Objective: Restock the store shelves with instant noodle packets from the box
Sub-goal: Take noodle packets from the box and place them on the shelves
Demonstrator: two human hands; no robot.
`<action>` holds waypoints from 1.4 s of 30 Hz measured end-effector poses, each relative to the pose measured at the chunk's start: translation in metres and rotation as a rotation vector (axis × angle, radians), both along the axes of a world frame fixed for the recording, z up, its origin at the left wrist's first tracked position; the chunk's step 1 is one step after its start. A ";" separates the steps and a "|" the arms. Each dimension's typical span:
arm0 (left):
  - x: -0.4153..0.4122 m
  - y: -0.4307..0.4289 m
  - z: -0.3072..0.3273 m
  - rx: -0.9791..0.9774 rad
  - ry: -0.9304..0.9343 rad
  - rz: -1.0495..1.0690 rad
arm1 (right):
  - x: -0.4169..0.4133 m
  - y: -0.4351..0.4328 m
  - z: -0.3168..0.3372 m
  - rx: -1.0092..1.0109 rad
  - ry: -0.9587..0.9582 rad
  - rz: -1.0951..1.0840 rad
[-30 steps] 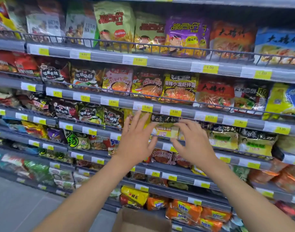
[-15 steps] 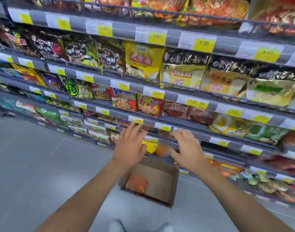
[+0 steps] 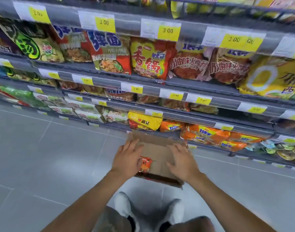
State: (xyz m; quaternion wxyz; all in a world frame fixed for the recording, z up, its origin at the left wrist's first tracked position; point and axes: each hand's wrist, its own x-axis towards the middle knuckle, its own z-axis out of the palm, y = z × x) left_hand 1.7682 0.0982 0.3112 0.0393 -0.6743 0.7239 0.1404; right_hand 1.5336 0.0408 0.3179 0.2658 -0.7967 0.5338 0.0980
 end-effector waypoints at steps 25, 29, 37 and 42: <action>0.036 -0.060 -0.488 0.800 0.215 0.572 | 0.086 -0.001 -0.496 0.787 -0.233 -0.641; 0.047 -0.053 -0.527 0.879 0.176 0.497 | 0.098 0.003 -0.519 0.952 -0.289 -0.812; 0.040 -0.049 -0.515 0.913 0.828 0.984 | 0.077 -0.002 -0.522 0.981 -0.321 -0.980; 0.041 -0.048 -0.526 0.750 0.802 1.077 | 0.037 -0.011 -0.512 0.940 -0.431 -1.055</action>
